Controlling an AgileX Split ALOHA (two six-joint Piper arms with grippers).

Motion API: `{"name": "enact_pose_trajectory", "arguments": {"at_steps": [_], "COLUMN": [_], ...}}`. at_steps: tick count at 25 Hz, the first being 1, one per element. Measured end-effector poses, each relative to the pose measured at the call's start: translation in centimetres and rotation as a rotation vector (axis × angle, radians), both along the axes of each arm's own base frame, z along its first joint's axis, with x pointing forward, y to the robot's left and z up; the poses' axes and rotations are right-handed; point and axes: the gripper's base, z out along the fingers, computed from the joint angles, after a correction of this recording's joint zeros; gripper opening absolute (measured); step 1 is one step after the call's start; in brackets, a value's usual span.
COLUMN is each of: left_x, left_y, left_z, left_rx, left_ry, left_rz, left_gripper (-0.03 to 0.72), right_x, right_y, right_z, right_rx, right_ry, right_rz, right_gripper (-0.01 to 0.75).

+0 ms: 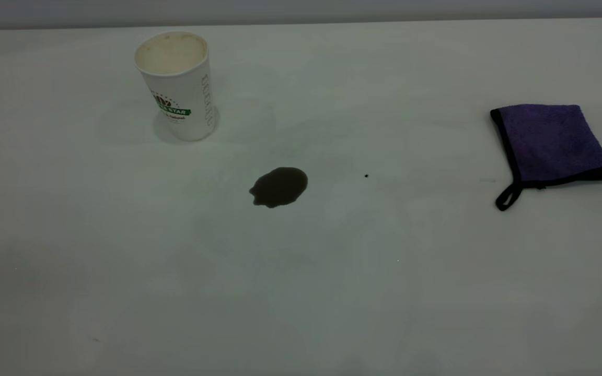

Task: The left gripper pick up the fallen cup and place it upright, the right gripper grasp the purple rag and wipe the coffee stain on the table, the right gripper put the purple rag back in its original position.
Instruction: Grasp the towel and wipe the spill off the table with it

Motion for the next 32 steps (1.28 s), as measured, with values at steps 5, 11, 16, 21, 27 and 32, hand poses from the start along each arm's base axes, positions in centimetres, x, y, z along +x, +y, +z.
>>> {"name": "enact_pose_trajectory", "arguments": {"at_steps": [5,11,16,21,27,32], "left_x": [0.0,0.0,0.0,0.0,0.0,0.0], "left_y": [0.0,0.0,0.0,0.0,0.0,0.0], "left_z": [0.0,0.0,0.0,0.0,0.0,0.0], "left_rx": [0.000,0.000,0.000,0.000,0.000,0.000], "left_ry": [0.000,0.000,0.000,0.000,0.000,0.000], "left_rz": [0.000,0.000,0.000,0.000,0.000,0.000], "left_gripper": [0.240,0.240,0.240,0.240,0.240,0.240], "right_x": [7.9,14.6,19.6,23.9,28.2,31.2], "right_y": [0.7,1.5,1.8,2.1,2.3,2.5], "right_z": [-1.5,-6.4,-11.1,-14.9,-20.6,-24.1], "right_rx": [-0.010,-0.004,-0.019,-0.030,-0.033,-0.034], "right_ry": [0.099,0.302,0.417,0.471,0.566,0.587], "right_rz": [0.040,0.078,0.100,0.113,0.117,0.118], "right_gripper": [0.726,0.726,0.723,0.717,0.708,0.698]}}
